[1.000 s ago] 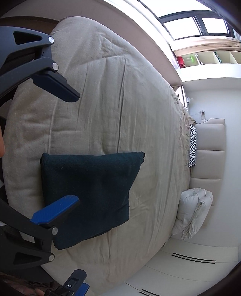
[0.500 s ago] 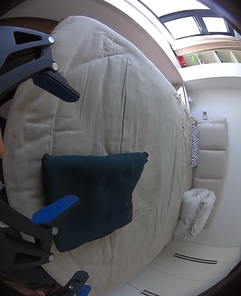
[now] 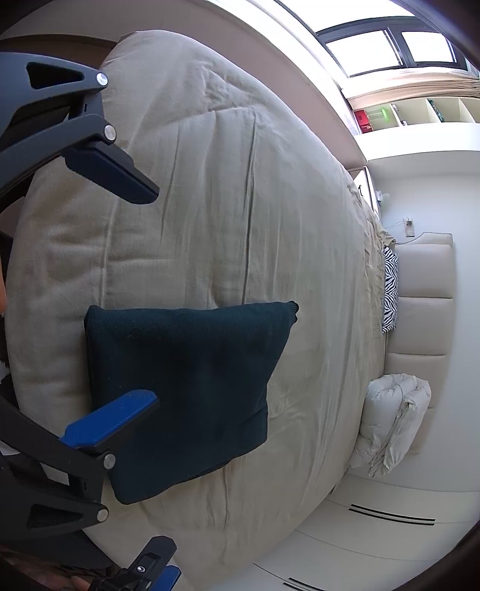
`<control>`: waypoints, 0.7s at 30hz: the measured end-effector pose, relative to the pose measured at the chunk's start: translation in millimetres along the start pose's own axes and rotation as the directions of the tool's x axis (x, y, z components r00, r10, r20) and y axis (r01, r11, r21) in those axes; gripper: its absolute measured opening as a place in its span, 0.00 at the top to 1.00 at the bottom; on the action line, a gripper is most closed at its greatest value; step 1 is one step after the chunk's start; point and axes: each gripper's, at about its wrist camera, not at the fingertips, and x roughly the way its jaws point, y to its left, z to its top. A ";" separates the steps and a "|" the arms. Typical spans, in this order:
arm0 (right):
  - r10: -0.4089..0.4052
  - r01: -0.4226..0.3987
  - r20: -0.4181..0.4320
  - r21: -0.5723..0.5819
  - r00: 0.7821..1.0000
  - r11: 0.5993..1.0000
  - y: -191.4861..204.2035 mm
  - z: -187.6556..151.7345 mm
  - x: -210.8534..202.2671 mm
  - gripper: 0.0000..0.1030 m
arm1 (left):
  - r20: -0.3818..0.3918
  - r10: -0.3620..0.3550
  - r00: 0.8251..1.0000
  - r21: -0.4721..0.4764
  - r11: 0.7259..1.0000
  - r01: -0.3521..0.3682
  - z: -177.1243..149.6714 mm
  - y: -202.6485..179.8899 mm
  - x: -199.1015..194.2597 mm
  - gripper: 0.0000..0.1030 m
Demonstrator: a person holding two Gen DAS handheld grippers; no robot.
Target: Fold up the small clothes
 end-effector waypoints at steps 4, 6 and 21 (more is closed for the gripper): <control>0.001 -0.001 -0.001 0.004 1.000 1.000 -0.1 -0.7 1.3 0.00 | 0.000 -0.001 1.000 -0.001 1.000 0.001 -0.2 -0.2 -0.2 0.00; 0.000 0.000 -0.001 0.004 1.000 1.000 0.0 -1.3 2.4 0.00 | -0.001 -0.001 1.000 0.002 1.000 0.001 -0.6 -0.4 0.2 0.00; 0.003 -0.003 -0.003 0.005 1.000 1.000 0.4 -2.1 4.1 0.00 | -0.003 -0.003 1.000 0.005 1.000 0.003 -1.0 -0.3 0.8 0.00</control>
